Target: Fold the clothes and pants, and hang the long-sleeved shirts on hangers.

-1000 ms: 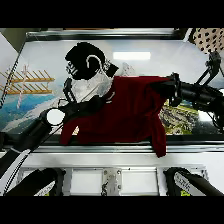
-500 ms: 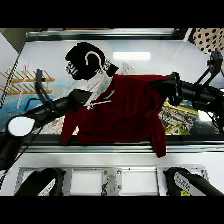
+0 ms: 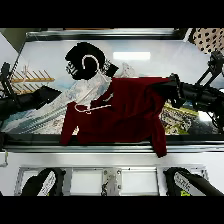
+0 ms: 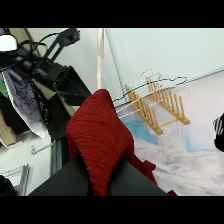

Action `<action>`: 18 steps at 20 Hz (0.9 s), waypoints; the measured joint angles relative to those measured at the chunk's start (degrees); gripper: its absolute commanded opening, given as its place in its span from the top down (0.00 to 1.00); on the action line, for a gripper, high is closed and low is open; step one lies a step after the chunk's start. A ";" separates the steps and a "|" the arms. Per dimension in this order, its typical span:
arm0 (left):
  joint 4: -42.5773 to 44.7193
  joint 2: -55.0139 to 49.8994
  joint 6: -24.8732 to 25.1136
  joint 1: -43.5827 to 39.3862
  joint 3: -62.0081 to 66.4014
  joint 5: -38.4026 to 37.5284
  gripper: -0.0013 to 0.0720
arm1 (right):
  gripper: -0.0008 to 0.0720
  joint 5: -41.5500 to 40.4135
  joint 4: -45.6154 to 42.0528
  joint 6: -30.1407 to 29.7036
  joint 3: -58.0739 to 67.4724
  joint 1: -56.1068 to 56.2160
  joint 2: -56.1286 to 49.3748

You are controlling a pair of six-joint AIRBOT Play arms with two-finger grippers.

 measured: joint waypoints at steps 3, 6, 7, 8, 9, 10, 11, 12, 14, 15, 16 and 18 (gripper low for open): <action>-6.75 -8.37 11.19 2.97 2.99 -5.97 0.05 | 0.96 0.92 -0.02 0.94 0.00 0.00 0.00; -9.92 -15.52 18.64 -0.09 4.26 -8.87 0.05 | 0.96 1.79 0.00 1.88 0.00 0.00 0.00; -10.40 -17.59 20.59 -2.08 4.50 -9.35 0.05 | 0.96 1.86 0.00 2.05 0.00 0.00 0.00; -10.93 -19.37 22.12 -4.11 4.61 -9.73 0.05 | 0.96 2.03 0.00 2.21 0.00 0.00 0.00; -11.23 -21.14 23.47 -6.40 4.72 -9.90 0.05 | 0.96 2.19 0.00 2.27 0.00 0.00 0.00; -11.45 -22.56 24.46 -8.48 4.79 -10.01 0.05 | 0.96 2.23 0.00 2.43 0.00 0.00 0.00; -11.74 -23.93 25.35 -10.58 4.87 -10.01 0.05 | 0.96 2.23 0.00 2.45 0.00 0.00 0.00; -11.96 -25.00 25.99 -12.28 4.92 -9.79 0.05 | 0.96 2.25 0.00 2.47 0.00 0.00 0.00; -12.72 -26.73 27.12 -15.10 4.94 -9.38 0.05 | 0.96 2.62 -0.11 2.67 0.00 0.00 0.00; -13.27 -27.39 27.54 -16.06 4.96 -9.29 0.05 | 0.96 2.71 -0.15 2.69 0.00 0.00 0.00; -13.94 -27.98 27.91 -16.90 4.96 -9.03 0.05 | 0.96 2.75 -0.17 2.78 0.00 0.00 0.00; -14.71 -28.68 28.39 -18.12 4.96 -8.66 0.05 | 0.96 2.82 -0.15 2.93 0.00 0.00 0.00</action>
